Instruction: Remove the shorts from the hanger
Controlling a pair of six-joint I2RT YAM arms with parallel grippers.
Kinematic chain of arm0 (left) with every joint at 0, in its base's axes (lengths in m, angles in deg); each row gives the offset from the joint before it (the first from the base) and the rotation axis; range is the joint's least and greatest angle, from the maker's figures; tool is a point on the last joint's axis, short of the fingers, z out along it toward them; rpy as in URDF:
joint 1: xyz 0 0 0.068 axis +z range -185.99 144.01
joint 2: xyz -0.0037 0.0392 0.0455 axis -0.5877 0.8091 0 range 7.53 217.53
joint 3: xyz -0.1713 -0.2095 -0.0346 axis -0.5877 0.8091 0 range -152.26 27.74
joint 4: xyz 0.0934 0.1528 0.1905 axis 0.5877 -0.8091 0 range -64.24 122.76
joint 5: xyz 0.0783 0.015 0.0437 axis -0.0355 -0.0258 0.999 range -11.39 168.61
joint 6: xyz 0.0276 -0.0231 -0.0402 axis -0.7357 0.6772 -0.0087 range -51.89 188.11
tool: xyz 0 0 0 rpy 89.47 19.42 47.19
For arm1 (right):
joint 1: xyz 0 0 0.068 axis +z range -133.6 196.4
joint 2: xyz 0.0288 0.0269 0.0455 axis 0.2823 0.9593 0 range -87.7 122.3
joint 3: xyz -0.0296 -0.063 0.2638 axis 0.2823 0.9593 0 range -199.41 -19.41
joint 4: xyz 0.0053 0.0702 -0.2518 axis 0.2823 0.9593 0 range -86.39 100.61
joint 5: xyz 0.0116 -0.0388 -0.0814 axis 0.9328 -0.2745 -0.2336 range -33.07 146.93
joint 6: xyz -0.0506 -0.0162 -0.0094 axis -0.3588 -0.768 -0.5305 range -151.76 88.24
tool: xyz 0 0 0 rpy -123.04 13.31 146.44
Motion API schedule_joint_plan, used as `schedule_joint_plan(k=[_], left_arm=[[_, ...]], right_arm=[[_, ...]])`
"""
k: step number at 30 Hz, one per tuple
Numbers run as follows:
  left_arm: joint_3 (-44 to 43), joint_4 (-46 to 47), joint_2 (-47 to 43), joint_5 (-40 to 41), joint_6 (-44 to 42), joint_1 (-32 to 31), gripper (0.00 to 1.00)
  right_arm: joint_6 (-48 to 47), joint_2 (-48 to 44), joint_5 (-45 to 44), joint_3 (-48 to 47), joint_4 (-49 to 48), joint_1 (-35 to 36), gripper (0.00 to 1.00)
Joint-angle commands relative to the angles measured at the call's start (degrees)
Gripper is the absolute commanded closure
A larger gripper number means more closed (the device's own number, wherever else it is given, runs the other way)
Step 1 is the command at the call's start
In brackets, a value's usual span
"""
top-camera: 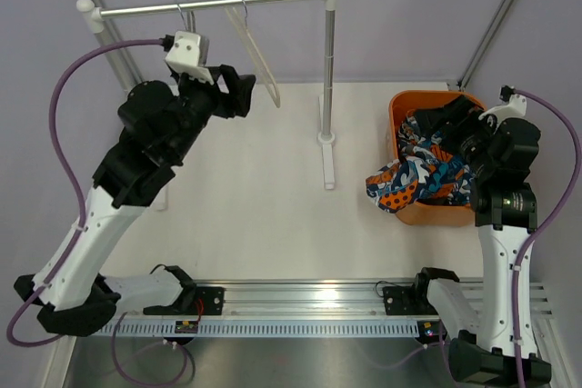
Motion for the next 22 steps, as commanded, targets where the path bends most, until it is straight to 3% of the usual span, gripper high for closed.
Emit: schedule_joint_plan(k=[1,9,22], left_arm=[[4.87,-3.54,-5.35,-2.42,2.65,-1.62,0.28],[21.48,-7.85,-19.49,-2.08,3.88,-2.95,0.28],[31.77,-5.31,-27.33,-2.43,1.69,-3.03,0.27]], right_arm=[[-1.00,-2.73,4.11,1.49,-1.76,-0.08,0.01],[-2.93,-8.09,5.69,1.41,1.31,-0.08,0.01],[-1.88,-11.17,6.22,4.49,1.85,-0.08,0.01]])
